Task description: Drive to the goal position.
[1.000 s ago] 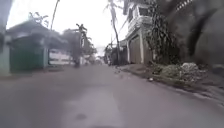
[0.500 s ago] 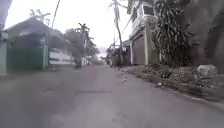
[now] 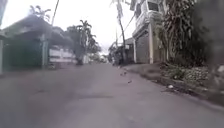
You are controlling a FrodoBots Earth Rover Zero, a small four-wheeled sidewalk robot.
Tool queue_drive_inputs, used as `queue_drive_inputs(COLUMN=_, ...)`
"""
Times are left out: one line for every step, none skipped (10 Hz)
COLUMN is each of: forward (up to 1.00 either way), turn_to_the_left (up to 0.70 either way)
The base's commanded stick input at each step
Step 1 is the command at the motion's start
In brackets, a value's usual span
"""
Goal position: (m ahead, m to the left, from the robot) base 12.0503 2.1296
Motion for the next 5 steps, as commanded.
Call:
queue_drive_inputs(forward=1.0, turn_to_the_left=0.0)
queue_drive_inputs(forward=1.0, turn_to_the_left=0.0)
queue_drive_inputs(forward=1.0, turn_to_the_left=0.0)
queue_drive_inputs(forward=1.0, turn_to_the_left=0.0)
queue_drive_inputs(forward=1.0, turn_to_the_left=0.0)
